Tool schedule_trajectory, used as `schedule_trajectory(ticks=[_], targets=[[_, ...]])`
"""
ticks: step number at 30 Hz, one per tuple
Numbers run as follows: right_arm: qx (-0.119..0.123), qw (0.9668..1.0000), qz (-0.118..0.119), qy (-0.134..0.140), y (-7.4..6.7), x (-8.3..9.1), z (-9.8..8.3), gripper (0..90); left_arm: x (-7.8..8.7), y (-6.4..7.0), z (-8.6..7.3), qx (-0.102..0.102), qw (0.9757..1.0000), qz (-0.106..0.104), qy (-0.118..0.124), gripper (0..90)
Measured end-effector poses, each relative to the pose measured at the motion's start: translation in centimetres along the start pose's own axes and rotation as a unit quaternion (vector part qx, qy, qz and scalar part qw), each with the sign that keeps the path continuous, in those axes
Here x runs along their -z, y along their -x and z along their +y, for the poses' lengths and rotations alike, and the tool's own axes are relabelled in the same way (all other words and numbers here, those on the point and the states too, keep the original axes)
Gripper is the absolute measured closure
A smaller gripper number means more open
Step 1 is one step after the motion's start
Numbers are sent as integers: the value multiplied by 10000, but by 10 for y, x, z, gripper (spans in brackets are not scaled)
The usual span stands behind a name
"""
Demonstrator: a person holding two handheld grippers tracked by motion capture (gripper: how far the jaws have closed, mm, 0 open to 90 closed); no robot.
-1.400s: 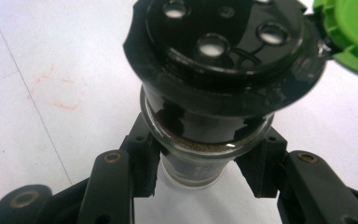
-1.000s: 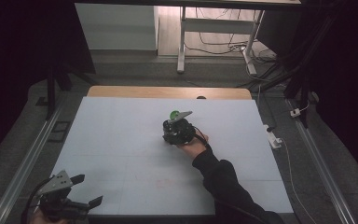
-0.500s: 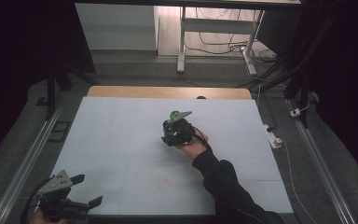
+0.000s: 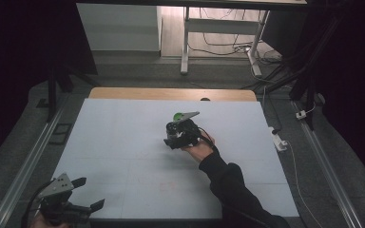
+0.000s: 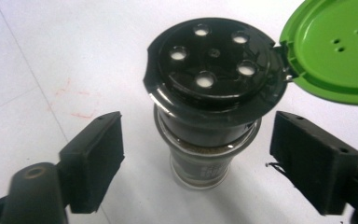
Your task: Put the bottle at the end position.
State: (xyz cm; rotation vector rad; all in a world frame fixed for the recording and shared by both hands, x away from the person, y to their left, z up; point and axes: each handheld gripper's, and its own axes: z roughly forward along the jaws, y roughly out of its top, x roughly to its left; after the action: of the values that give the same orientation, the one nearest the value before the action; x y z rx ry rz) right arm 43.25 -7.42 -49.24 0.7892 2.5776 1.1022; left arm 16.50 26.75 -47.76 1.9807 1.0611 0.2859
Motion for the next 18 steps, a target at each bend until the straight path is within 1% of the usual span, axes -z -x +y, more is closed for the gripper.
schedule_trajectory(ticks=[5,7,10,13,18], targets=[[-45,10000,14,-17,-3,6,0,102,0,0,0,19,10000,5,-1,0],[-79,10000,35,-30,-4,10,0,92,0,0,0,18,10000,4,-4,0],[-186,9998,65,-47,-4,16,-1,56,0,0,0,22,10000,7,-3,0],[-256,9996,103,-49,-4,20,-2,41,0,0,0,28,10000,3,-3,0],[-264,9995,176,-50,-6,29,-3,11,-1,-1,0,33,10000,4,-6,0]])
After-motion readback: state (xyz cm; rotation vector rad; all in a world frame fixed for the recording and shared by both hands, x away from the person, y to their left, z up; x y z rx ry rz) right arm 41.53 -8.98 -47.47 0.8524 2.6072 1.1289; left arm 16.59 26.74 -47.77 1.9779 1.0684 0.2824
